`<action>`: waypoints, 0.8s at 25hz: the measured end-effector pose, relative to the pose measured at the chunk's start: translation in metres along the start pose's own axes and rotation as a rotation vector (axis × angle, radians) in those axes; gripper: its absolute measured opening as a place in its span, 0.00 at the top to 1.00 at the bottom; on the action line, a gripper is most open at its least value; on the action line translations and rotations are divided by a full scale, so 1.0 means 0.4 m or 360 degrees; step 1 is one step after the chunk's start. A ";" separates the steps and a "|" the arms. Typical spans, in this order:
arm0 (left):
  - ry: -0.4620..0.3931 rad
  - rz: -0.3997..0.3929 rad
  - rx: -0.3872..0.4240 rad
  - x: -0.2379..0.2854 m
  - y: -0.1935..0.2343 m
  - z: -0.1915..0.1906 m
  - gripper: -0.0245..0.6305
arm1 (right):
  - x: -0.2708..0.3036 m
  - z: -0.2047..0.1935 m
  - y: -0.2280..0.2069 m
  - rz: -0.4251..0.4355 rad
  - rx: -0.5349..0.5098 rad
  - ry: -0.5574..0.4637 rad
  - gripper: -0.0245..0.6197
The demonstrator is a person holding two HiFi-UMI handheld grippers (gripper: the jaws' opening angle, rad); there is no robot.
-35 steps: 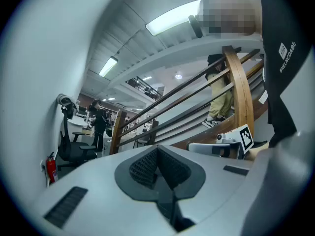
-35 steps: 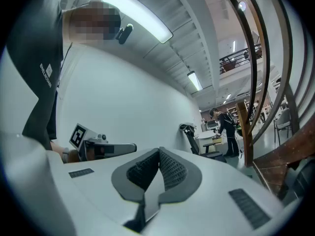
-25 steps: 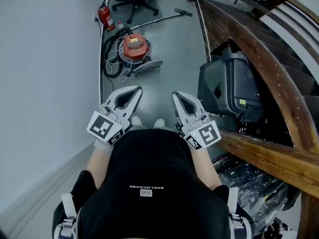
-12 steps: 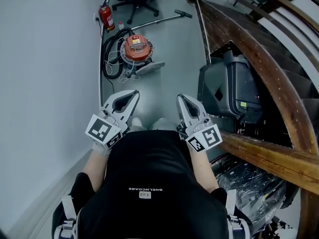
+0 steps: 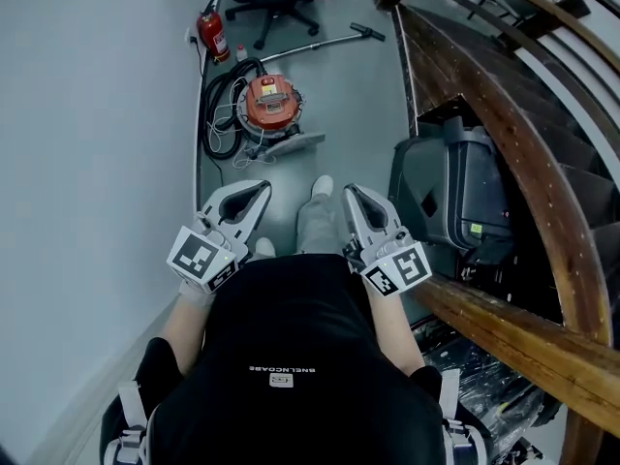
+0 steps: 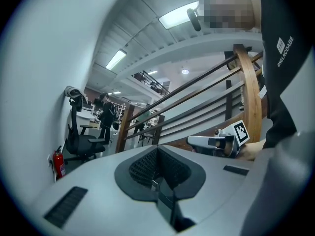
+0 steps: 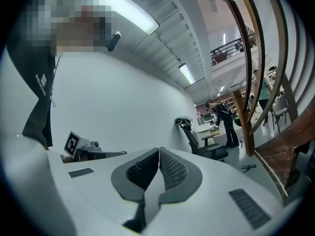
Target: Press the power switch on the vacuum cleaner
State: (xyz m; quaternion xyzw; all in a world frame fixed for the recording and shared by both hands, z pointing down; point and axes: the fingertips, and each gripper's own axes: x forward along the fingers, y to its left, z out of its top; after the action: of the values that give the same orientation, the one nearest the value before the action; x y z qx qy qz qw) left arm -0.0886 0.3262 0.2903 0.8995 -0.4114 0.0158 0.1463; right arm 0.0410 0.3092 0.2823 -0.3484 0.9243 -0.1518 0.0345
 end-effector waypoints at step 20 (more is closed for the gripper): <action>0.0158 0.0455 -0.0014 0.577 0.327 0.075 0.94 | 0.299 0.151 -0.586 0.0331 0.0082 0.0178 0.92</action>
State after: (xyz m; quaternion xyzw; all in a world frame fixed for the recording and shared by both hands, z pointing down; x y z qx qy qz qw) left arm -0.0362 0.0674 0.3285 0.8292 -0.5277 0.0791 0.1666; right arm 0.1095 0.0486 0.3011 -0.2405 0.9518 -0.1904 0.0074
